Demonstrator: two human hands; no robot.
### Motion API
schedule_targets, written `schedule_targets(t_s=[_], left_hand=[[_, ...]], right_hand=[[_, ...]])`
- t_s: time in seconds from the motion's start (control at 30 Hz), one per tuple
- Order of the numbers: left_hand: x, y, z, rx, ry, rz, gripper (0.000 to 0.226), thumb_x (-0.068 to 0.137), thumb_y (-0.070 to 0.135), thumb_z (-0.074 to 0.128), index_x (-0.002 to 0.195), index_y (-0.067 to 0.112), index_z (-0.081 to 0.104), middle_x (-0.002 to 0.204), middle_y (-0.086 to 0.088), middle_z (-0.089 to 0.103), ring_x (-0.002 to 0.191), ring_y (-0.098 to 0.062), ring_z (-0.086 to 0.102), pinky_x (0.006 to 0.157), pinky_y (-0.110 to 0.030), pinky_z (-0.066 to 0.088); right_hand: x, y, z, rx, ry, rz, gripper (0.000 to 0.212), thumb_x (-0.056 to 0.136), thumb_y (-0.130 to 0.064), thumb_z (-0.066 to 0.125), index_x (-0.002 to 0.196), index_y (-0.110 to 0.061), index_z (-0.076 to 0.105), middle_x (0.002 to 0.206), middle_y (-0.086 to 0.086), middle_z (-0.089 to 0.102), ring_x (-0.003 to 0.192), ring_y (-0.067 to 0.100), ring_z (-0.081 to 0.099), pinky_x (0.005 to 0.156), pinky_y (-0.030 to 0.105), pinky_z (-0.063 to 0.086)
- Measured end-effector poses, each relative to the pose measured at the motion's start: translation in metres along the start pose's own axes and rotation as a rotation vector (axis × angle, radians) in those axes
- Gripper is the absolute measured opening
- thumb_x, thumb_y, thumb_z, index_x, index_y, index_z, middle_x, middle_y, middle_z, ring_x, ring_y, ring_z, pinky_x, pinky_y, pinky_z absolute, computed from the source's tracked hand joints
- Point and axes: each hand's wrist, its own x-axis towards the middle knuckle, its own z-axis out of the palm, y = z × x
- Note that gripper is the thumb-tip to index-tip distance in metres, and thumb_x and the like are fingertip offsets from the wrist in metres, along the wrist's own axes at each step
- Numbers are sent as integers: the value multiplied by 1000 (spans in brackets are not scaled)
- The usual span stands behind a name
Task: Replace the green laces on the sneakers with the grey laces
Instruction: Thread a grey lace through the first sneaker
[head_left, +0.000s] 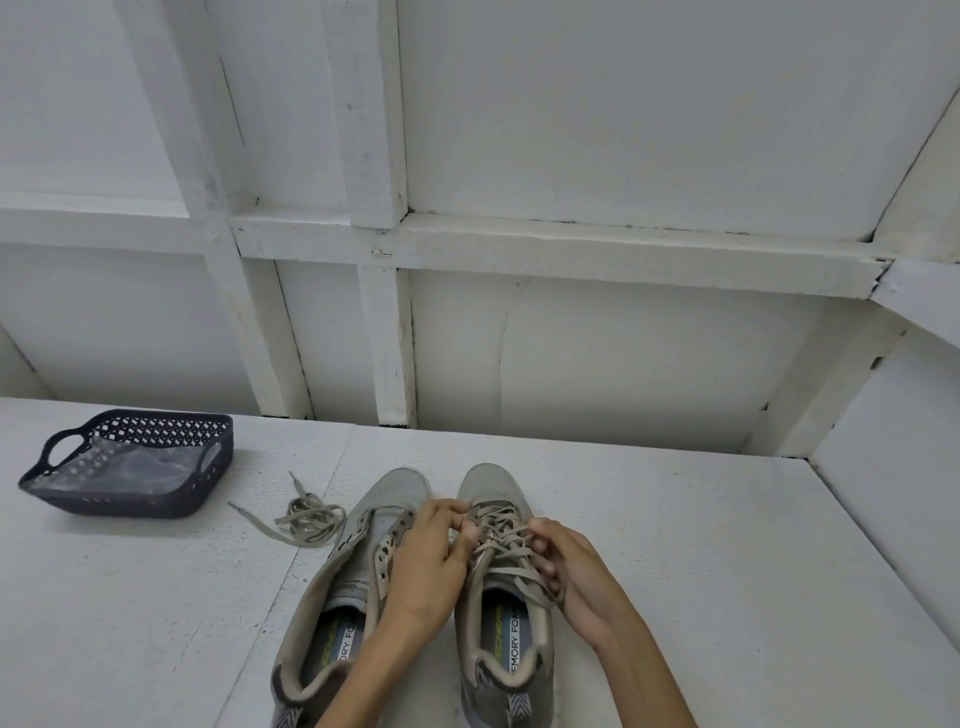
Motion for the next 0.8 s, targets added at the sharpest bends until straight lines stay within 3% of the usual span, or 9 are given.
schedule_targets(t_s=[0.13, 0.23, 0.33, 0.43, 0.57, 0.7, 0.8], left_hand=[[-2, -4, 4, -97, 9, -37, 17, 95, 26, 58, 78, 27, 58, 112, 18, 54, 94, -9, 60, 84, -38, 52], [1, -4, 0, -145, 3, -40, 16, 92, 26, 62, 78, 33, 61, 106, 16, 57, 92, -11, 61, 83, -42, 54], [5, -5, -4, -214, -12, -53, 9, 90, 24, 64, 82, 29, 64, 96, 12, 60, 76, -9, 64, 78, -47, 56], [6, -1, -8, -220, -37, -29, 5, 89, 33, 63, 85, 30, 61, 93, 9, 58, 70, -8, 62, 74, -41, 58], [5, 3, -12, -202, -102, 36, 23, 74, 49, 67, 76, 27, 68, 107, 6, 57, 91, 4, 60, 78, -17, 53], [11, 3, -15, -171, -123, -14, 10, 71, 37, 79, 66, 31, 73, 112, 13, 59, 89, 1, 65, 81, -22, 53], [11, 7, -17, -182, -133, -18, 12, 71, 27, 84, 66, 22, 75, 110, 14, 62, 79, -3, 69, 77, -24, 56]], right_hand=[[1, 1, 1, 24, 17, 23, 32, 91, -22, 56, 61, -16, 46, 51, -1, 32, 45, 10, 26, 44, 23, 20], [-2, -6, 4, -131, 29, -29, 32, 91, -23, 59, 63, -16, 46, 52, -1, 34, 44, 9, 26, 41, 20, 20], [-4, -14, 8, -283, 4, -79, 30, 92, -28, 63, 67, -17, 53, 52, -5, 39, 44, 7, 29, 41, 17, 24], [-5, -15, 9, -350, 6, -113, 19, 91, -25, 65, 80, -12, 58, 51, -8, 45, 43, 6, 33, 41, 16, 27], [-8, -15, 3, -383, 55, -261, 20, 87, -19, 71, 101, -10, 60, 56, -5, 53, 46, 3, 45, 45, 15, 36], [-10, -23, -2, -540, -27, -303, 10, 80, -22, 78, 87, -16, 77, 70, 4, 64, 59, 4, 55, 55, 12, 42], [-8, -27, -2, -660, -30, -333, 8, 79, -23, 79, 85, -18, 79, 81, 0, 74, 78, 14, 69, 73, 25, 55]])
